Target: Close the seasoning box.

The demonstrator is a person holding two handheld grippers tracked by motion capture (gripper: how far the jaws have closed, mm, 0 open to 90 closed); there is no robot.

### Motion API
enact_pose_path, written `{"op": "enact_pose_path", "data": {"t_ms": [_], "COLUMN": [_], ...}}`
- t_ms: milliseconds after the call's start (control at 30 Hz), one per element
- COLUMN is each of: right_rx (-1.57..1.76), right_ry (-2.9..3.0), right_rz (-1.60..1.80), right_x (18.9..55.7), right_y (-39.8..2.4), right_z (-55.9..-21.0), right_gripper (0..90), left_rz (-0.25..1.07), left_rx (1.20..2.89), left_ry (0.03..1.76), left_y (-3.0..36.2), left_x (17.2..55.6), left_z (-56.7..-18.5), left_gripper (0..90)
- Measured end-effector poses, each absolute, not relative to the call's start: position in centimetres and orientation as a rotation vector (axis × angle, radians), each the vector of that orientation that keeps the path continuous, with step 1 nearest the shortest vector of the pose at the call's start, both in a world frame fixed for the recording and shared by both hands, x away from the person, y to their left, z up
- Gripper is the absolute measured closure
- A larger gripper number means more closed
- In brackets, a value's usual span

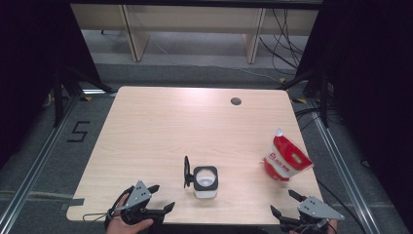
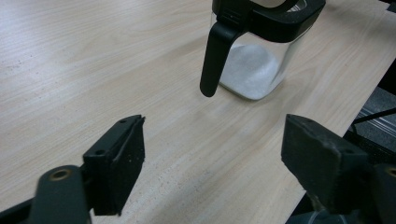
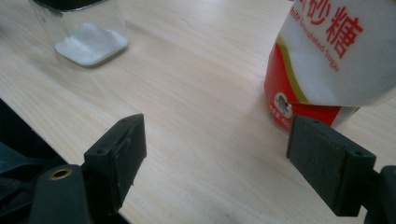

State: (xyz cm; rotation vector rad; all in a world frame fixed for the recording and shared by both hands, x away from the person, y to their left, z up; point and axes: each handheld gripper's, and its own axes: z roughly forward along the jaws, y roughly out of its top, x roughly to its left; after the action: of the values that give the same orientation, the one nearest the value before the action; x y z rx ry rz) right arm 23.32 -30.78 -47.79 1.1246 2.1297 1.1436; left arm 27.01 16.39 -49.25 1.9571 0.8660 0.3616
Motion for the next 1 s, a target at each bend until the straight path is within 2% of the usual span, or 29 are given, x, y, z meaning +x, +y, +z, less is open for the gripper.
{"op": "enact_pose_path", "data": {"t_ms": [100,133,300,367,433,567,667,1000], "right_rx": [1.077,1.080,1.043,1.057,1.036,1.033,1.060,1.053], "right_ry": [2.144,2.136,2.146,2.156,2.155,2.152,2.160,2.172], "right_rz": [1.139,1.138,1.149,1.148,1.147,1.147,1.153,1.144], "right_x": [23.5,23.4,23.6,23.5,23.6,23.7,23.5,23.6], "right_y": [-30.9,-30.8,-30.7,-30.6,-30.6,-30.6,-30.5,-30.5], "right_z": [-47.8,-47.9,-48.0,-48.0,-48.0,-48.1,-48.1,-48.2], "right_gripper": [20.9,20.8,20.8,20.8,20.8,20.8,21.0,21.2], "left_rz": [0.358,0.359,0.352,0.337,0.362,0.418,0.436,0.459], "left_rx": [1.959,1.954,1.924,1.922,1.938,1.943,1.948,1.968], "left_ry": [0.869,0.857,0.856,0.855,0.806,0.782,0.765,0.698], "left_y": [16.4,16.5,16.5,16.6,16.5,16.1,15.8,14.8], "left_x": [27.0,27.1,27.2,27.2,27.1,27.0,27.1,28.4], "left_z": [-49.1,-49.0,-48.8,-48.7,-48.5,-48.0,-47.6,-45.7], "left_gripper": [24.5,28.3,34.7,42.0,56.8,78.9,88.2,89.2]}}
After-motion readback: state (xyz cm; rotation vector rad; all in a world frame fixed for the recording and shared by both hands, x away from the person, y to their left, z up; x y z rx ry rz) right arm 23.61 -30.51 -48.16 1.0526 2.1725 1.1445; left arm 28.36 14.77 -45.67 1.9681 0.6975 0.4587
